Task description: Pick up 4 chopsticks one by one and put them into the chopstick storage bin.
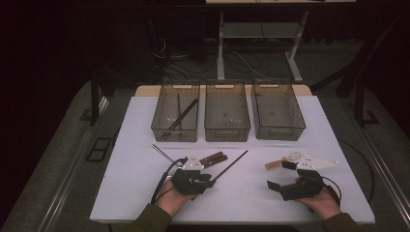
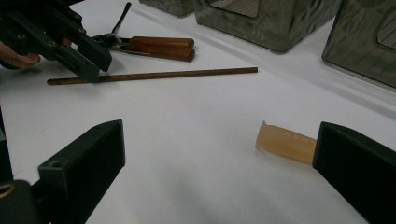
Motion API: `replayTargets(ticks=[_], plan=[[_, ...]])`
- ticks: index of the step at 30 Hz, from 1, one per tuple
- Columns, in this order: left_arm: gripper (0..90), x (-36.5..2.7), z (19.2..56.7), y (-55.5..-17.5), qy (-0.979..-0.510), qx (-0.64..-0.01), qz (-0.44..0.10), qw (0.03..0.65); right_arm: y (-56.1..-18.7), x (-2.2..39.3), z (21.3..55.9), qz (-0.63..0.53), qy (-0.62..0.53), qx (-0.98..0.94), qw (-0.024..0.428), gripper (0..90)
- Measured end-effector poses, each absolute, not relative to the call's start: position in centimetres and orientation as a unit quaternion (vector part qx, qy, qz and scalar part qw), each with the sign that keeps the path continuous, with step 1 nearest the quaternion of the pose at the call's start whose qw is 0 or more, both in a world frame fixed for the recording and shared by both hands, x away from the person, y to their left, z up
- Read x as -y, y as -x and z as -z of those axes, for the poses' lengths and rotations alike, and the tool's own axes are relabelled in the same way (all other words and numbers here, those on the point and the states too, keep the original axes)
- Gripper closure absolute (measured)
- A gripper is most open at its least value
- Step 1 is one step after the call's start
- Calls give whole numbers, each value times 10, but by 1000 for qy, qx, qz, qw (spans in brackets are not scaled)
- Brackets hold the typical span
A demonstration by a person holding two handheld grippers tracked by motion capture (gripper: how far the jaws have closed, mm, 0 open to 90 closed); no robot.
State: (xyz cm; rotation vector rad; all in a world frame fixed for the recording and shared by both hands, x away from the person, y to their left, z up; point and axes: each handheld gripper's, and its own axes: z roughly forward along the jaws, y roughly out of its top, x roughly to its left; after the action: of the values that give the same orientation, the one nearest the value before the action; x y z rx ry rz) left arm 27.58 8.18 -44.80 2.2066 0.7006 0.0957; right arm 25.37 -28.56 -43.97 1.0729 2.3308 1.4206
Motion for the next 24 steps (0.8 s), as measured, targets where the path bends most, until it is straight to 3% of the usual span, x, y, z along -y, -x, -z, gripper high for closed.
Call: replayTargets(ticks=[12, 24], plan=[[813, -77, 451, -274, -880, -270, -61, 386, -254, 285, 440, -480, -364, -791, 104, 23], [842, -74, 449, -273, -886, -266, -70, 374, -253, 285, 440, -480, -363, -791, 104, 23]])
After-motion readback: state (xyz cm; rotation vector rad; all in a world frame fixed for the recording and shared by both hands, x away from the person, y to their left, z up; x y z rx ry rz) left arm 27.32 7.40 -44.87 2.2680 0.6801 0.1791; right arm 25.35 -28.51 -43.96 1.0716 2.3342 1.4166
